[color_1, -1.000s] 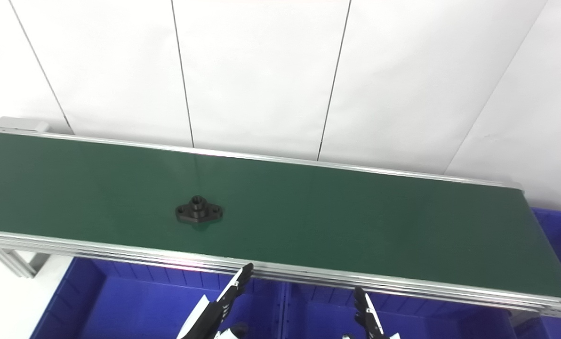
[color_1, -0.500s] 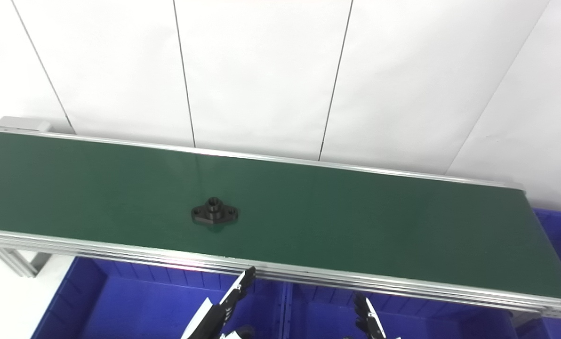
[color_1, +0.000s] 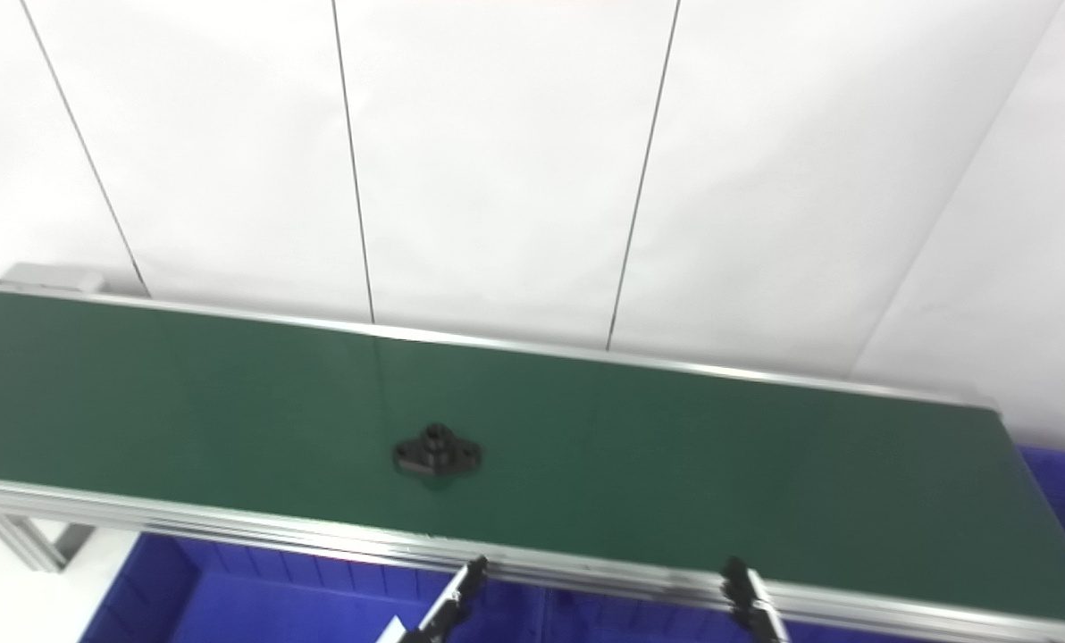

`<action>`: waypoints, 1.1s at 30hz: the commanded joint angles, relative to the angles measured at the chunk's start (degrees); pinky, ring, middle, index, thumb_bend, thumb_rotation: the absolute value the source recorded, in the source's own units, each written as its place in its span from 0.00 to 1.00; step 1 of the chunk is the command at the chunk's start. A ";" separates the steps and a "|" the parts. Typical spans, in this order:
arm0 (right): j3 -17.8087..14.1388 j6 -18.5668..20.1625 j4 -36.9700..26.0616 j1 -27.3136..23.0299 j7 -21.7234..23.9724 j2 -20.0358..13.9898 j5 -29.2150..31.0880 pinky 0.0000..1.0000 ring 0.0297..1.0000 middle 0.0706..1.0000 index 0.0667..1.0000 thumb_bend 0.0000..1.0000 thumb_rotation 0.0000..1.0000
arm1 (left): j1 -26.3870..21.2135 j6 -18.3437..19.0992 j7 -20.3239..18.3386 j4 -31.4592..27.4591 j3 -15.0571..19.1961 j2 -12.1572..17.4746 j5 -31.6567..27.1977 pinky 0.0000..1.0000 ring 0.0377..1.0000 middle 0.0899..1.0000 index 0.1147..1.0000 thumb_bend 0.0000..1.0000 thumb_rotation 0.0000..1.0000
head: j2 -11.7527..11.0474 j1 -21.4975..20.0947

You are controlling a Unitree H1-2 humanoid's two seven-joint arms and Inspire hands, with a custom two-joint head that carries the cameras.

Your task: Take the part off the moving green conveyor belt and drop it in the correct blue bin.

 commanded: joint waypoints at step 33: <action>3.68 37.45 -16.80 -27.37 17.79 2.60 -22.55 0.68 0.77 0.82 0.86 0.79 0.37 | 0.29 -1.72 -3.74 -8.48 0.30 4.35 -3.96 1.00 1.00 1.00 1.00 0.62 1.00 | 14.27 -27.06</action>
